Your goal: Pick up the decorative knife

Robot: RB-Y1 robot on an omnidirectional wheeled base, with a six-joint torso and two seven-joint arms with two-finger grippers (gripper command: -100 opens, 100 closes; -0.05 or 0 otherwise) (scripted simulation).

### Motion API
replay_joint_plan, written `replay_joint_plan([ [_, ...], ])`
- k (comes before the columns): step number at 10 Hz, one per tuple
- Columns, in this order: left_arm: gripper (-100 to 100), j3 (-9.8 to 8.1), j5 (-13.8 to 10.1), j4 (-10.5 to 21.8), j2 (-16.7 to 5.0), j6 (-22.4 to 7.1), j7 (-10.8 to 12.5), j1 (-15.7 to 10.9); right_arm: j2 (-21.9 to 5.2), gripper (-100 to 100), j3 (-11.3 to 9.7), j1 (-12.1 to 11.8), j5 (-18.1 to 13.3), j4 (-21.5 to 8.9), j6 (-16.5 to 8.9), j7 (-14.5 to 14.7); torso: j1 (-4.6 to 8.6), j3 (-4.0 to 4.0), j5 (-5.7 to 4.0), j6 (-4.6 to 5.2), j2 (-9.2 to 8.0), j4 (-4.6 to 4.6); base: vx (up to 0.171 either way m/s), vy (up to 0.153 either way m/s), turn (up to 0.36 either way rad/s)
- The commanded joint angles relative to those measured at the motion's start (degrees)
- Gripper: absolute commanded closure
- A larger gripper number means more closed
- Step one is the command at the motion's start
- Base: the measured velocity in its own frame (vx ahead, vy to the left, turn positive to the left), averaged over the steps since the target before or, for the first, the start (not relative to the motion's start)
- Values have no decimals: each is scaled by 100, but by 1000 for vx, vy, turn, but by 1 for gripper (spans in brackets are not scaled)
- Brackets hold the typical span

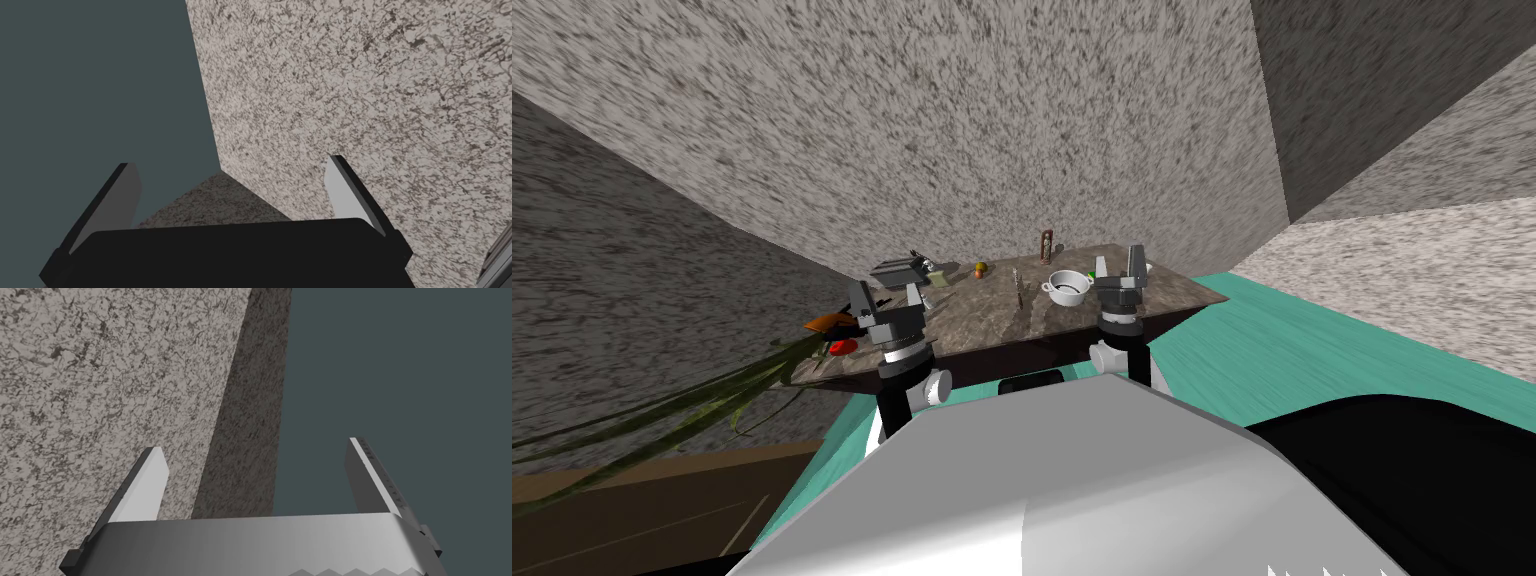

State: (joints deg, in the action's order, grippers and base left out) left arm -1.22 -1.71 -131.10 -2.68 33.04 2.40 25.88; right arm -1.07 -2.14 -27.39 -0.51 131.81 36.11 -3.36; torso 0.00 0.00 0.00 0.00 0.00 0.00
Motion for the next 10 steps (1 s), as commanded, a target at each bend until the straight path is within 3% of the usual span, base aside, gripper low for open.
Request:
replay_joint_plan([
  [1, 0, 0, 0, 0, 0, 0, 0, 0, -231, -100, -31, 153, 35, -20, -94, -10, 0, 0, 0, 0, 0, 0, -62, -10, 38],
  [4, 0, 0, 0, 0, 0, 0, 0, -1, -609, -100, -110, 520, 117, -100, -334, -16, 15, -23, -3, -1, -40, -9, -112, -35, 56],
  [8, 0, 0, 0, 1, 0, -1, 0, -2, -1191, -100, -286, 1190, 279, -379, -875, 37, 16, -35, -3, -1, -61, -14, -161, -28, 75],
  [9, 0, 0, 0, 1, 0, -1, 0, -2, -1191, -100, -286, 1270, 279, -379, -875, 37, 12, -36, -3, -2, -63, -14, -126, -28, 41],
  [10, 0, 0, 0, 1, 0, 0, 0, -1, -1343, -100, -341, 1493, 326, -488, -1048, 68, 13, -31, -3, 1, -51, -12, -104, -27, 63],
])
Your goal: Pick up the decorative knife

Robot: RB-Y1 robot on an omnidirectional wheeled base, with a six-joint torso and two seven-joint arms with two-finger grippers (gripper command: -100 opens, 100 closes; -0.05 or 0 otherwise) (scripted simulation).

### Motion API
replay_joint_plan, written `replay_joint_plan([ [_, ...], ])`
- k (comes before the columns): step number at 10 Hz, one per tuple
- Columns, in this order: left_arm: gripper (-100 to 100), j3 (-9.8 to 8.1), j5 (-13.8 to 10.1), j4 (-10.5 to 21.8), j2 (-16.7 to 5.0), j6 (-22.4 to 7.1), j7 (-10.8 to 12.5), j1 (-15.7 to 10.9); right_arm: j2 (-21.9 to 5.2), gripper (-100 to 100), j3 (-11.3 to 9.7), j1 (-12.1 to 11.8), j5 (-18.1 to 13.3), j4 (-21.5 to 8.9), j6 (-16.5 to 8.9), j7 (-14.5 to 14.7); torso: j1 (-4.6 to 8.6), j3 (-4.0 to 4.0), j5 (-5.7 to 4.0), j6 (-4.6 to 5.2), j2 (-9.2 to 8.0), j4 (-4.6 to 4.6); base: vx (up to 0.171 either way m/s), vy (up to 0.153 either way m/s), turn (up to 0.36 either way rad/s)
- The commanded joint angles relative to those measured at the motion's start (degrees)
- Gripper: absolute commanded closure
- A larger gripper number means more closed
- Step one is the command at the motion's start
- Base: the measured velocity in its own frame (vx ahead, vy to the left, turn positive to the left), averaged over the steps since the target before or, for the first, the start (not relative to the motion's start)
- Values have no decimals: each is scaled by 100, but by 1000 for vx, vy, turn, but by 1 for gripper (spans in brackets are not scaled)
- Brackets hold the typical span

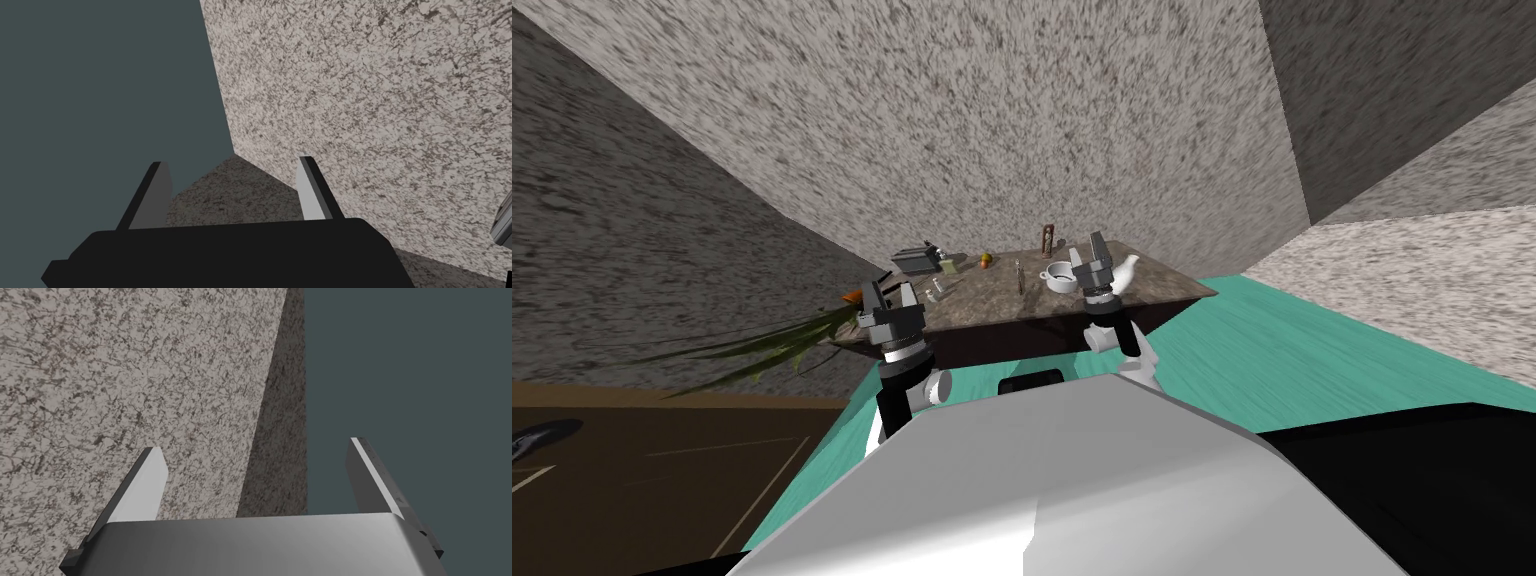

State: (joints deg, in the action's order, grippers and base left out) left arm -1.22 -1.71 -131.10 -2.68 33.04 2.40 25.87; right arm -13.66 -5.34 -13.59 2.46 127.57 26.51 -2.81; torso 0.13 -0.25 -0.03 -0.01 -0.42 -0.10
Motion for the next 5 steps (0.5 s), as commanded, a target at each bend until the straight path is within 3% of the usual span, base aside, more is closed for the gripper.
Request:
replay_joint_plan([
  [1, 0, 0, 0, 0, 0, 0, 0, 0, -236, -100, -81, 286, 78, -191, -276, 52, 0, 0, 0, 0, 0, 0, -123, -40, 101],
  [4, 0, 0, 0, 0, 0, 0, 0, 0, -536, -100, -213, 825, 179, -499, -686, 157, -6, -2, 1, 2, -3, -1, -127, -9, 89],
  [5, 0, 0, 0, 0, 0, 0, 0, 0, -536, -100, -213, 842, 179, -499, -686, 157, -8, 2, 2, 0, 3, 1, -73, -5, 46],
])
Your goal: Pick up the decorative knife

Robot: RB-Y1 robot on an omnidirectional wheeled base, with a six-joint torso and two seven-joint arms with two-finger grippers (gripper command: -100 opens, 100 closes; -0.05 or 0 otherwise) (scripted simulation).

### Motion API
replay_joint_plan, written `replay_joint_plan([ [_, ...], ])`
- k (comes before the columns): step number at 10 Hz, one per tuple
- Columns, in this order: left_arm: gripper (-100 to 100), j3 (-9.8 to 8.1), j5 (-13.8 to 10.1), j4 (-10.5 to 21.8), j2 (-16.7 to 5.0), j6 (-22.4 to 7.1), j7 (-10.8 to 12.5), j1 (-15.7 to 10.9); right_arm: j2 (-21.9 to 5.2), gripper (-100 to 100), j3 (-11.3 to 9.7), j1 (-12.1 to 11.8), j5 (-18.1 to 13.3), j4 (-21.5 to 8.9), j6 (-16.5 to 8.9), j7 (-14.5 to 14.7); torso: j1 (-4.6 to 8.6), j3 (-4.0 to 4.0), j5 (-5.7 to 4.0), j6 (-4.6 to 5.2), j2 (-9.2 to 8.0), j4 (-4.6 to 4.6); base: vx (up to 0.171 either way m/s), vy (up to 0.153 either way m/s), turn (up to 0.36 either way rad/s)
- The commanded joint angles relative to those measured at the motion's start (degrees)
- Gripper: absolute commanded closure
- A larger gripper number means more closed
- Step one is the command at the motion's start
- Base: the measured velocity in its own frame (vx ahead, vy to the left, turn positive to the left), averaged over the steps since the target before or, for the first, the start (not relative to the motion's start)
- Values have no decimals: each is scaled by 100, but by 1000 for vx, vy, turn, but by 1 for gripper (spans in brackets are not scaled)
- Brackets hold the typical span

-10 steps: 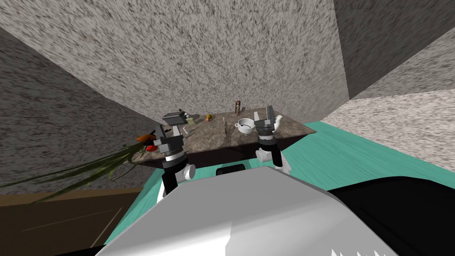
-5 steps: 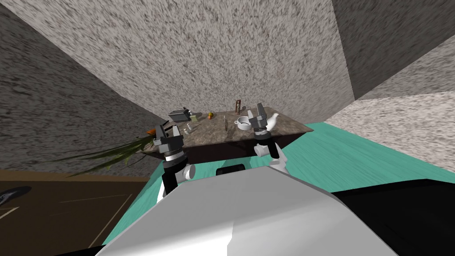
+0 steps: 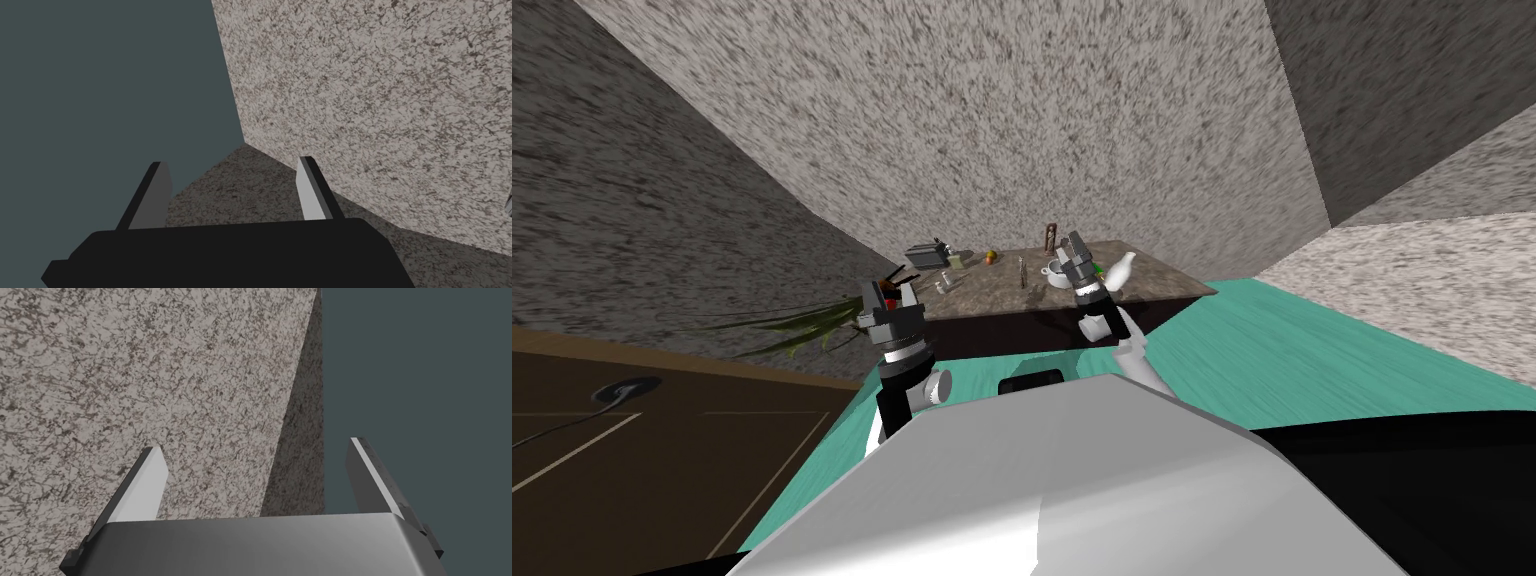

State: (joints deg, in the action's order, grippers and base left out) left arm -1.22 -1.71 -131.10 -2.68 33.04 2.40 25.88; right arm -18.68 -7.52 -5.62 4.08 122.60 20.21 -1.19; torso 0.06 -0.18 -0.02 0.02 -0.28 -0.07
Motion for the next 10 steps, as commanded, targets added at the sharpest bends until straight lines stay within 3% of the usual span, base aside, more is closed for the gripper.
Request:
replay_joint_plan([
  [1, 0, 0, 0, 0, 0, 0, 0, 0, -180, -100, -66, 286, 68, -185, -279, 62, 0, 0, 0, 0, 0, 0, -77, -7, 78],
  [4, 0, 0, 0, 0, 0, 0, 0, 0, -457, -100, -219, 755, 171, -604, -706, 227, 1, -2, 0, 0, -4, -1, -96, -2, 106],
  [5, 0, 0, 0, 0, 0, 0, 0, 0, -457, -100, -219, 822, 171, -604, -755, 227, -1, 2, 0, -1, 3, 1, -54, -4, 58],
  [6, 0, 0, 0, 0, 0, 0, 0, 0, -588, -100, -300, 1019, 221, -843, -942, 326, 0, 6, 0, 0, 10, 3, -60, 1, 92],
  [7, 0, 0, 0, 0, 0, 0, 0, 0, -588, -100, -300, 1085, 221, -843, -1006, 326, -1, 7, 0, -1, 11, 3, -55, -4, 64],
  [8, 0, 0, 0, 0, 0, 0, 0, 0, -711, -100, -383, 1317, 270, -1100, -1185, 435, 0, 7, 0, 1, 12, 3, -53, -6, 138],
  [9, 0, 0, 0, 0, 0, 0, 0, 0, -711, -100, -383, 1346, 270, -1100, -1265, 435, 1, 8, 0, -1, 13, 3, -40, 0, 57],
  [10, 0, 0, 0, 0, 0, 0, 0, 1, -827, -100, -467, 1566, 317, -1323, -1480, 555, 0, 10, 0, 2, 17, 4, -41, 13, 94],
])
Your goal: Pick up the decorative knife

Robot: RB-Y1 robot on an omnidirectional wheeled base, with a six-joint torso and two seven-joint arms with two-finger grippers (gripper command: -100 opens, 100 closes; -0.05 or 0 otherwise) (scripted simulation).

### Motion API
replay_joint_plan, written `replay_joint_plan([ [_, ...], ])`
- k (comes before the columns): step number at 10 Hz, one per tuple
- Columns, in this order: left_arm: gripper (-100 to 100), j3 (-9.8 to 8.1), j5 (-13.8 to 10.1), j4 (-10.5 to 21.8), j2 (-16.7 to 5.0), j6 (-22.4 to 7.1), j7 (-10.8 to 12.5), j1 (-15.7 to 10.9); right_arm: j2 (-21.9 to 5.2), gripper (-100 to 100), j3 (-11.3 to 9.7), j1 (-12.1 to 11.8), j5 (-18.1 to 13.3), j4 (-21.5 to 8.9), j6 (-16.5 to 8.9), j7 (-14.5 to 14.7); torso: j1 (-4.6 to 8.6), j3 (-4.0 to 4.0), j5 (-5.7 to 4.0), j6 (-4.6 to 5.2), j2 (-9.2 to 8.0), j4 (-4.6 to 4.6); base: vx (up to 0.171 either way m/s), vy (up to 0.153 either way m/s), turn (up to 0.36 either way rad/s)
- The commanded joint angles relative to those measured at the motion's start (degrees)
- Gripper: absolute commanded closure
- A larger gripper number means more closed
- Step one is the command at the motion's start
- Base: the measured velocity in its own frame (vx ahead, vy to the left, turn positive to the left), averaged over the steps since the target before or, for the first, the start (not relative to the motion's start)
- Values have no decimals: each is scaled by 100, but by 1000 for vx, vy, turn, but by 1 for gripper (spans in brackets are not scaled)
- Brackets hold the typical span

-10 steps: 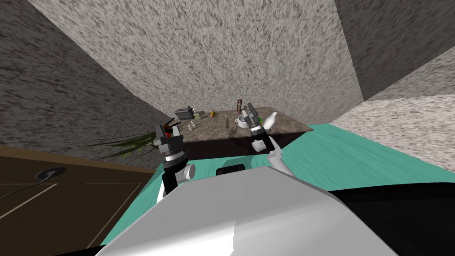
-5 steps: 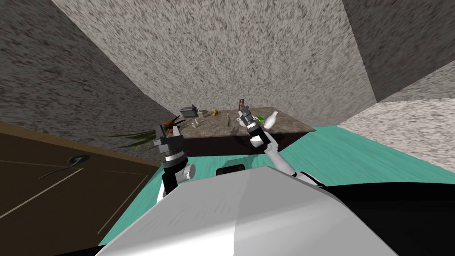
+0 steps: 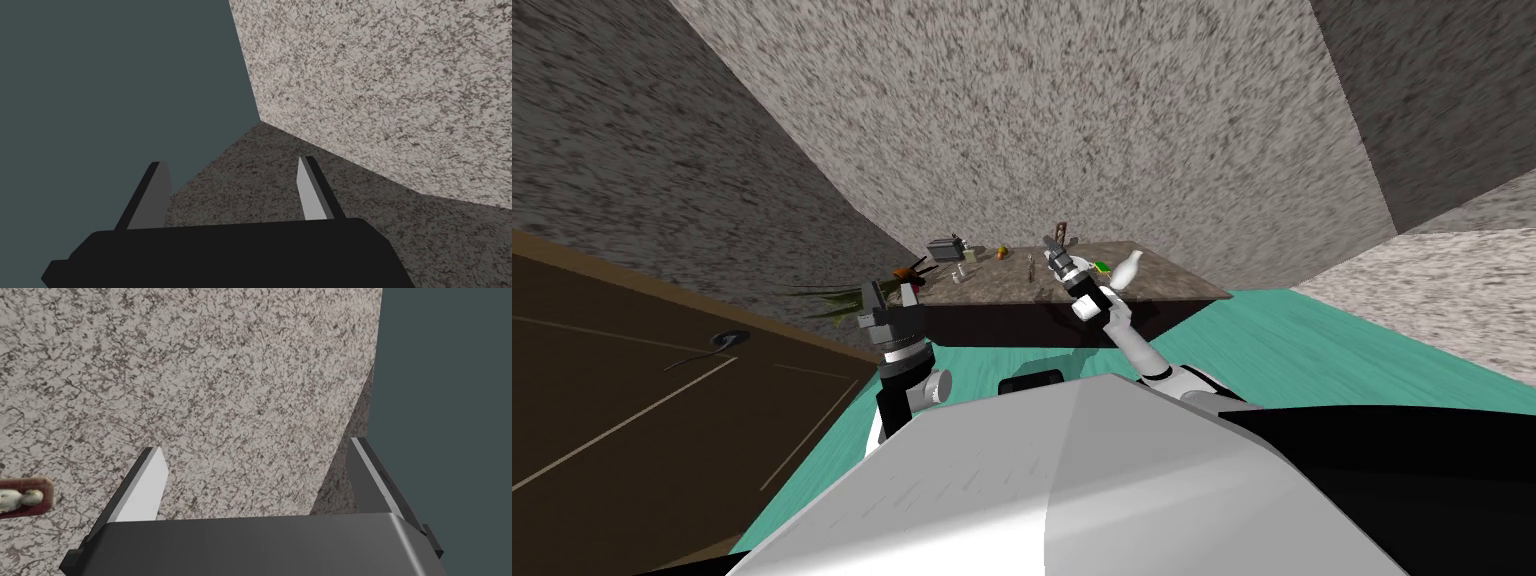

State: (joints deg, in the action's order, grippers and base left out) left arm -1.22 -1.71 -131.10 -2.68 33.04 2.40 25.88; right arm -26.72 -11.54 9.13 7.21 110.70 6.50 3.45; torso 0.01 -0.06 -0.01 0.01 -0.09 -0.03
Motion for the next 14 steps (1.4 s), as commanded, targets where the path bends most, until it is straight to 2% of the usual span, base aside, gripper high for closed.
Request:
replay_joint_plan([
  [1, 0, 0, 0, 0, 0, 0, 0, 0, -22, -100, -66, 130, 4, -185, -160, 91, 0, 0, 0, 0, 0, 0, -31, 9, 75],
  [2, 0, 0, 0, 0, 0, 0, 0, 0, -130, -100, -152, 367, 50, -375, -419, 221, 0, 1, 0, 2, 2, 1, -34, 17, 128],
  [3, 0, 0, 0, 0, 0, 0, 0, 0, -130, -100, -152, 385, 50, -477, -431, 221, -3, 2, 0, 0, 3, 1, -24, 11, 63],
  [4, 0, 0, 0, 0, 0, 0, 0, 1, -231, -100, -240, 628, 93, -683, -663, 362, 0, 3, 0, 3, 5, 1, -21, 13, 110],
  [5, 0, 0, 0, 0, 0, 0, 0, 0, -231, -100, -240, 633, 93, -786, -707, 362, 0, 4, 0, 0, 8, 2, -15, 7, 70],
  [6, 0, 0, 0, 0, 0, 0, 0, 1, -323, -100, -328, 868, 134, -964, -941, 511, 2, 5, -1, 4, 9, 2, -10, 11, 122],
  [7, 0, 0, 0, 0, 0, 0, 0, 0, -323, -100, -328, 874, 134, -1104, -985, 511, 0, 6, 0, 0, 12, 2, -3, 7, 64],
  [8, 0, 0, 0, 0, 0, 0, 0, 1, -408, -100, -416, 1099, 172, -1275, -1218, 668, 2, 8, -1, 4, 13, 4, 4, 13, 100],
  [9, 0, 0, 0, 0, 0, 0, 0, 1, -408, -100, -416, 1107, 172, -1431, -1265, 668, 0, 9, 0, 2, 17, 4, 9, 10, 81],
  [10, 0, 0, 0, 0, 0, 0, 0, 1, -408, -100, -416, 1107, 172, -1442, -1265, 668, 2, 10, -1, 4, 18, 4, 0, 0, 0],
  [11, 0, -1, 0, 0, 0, 0, 0, 1, -486, -100, -503, 1330, 207, -1650, -1544, 833, 4, 9, -1, 5, 16, 4, 10, 9, 114],
  [12, 0, 0, 0, 0, 0, 0, 0, 1, -486, -100, -503, 1330, 207, -1786, -1544, 833, 2, 11, -1, 2, 19, 4, 14, 8, 79],
  [13, 0, 0, 0, 0, 0, 0, 0, 1, -557, -100, -590, 1543, 239, -1988, -1747, 1003, 2, 12, -1, 5, 20, 5, 21, 13, 127],
  [14, 0, 0, 0, 0, 0, 0, 0, 1, -557, -100, -590, 1543, 239, -2138, -1821, 1003, 0, 13, 0, 2, 23, 5, 25, 7, 64],
])
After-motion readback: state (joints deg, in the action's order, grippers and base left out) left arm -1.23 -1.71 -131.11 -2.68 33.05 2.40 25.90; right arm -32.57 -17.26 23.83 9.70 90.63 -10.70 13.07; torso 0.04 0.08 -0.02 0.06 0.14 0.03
